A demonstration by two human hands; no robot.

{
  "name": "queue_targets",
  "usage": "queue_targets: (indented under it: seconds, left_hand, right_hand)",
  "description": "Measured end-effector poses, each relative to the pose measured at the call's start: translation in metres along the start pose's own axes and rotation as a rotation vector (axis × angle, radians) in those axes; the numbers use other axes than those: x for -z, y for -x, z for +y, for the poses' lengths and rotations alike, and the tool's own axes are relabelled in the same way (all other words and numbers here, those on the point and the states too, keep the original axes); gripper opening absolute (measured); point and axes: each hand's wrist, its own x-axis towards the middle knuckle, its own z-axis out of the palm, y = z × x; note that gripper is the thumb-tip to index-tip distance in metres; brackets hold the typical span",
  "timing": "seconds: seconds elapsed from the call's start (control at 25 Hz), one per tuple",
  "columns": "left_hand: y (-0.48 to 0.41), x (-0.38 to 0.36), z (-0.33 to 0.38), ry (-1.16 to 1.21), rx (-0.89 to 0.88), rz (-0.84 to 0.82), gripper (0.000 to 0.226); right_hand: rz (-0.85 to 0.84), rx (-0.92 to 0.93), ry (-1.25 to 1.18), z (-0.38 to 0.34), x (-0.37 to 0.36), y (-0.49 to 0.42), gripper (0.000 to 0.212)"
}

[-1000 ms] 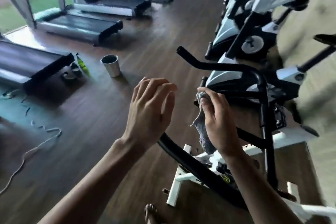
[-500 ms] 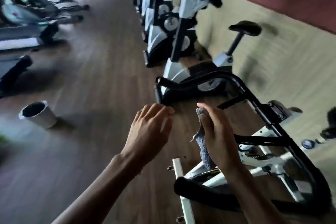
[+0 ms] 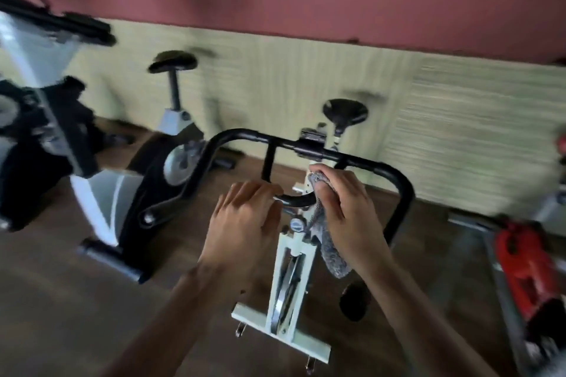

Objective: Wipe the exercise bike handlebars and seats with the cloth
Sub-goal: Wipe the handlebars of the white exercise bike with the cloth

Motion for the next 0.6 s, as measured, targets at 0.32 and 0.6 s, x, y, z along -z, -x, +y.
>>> queue_targets:
  seconds: [0.32,0.6]
  left_hand:
    - [-0.070,-0.067,0.004,0.313,-0.061,-0.169,0.035]
    - [-0.097,-0.101,0.025,0.666,-0.190,-0.296,0.014]
  right_hand:
    - [0.241,-0.309,0.060,0.017,0.008,-0.021,0.033]
    - [0.511,-0.507,0.209,0.005,0.018,-0.012,0.030]
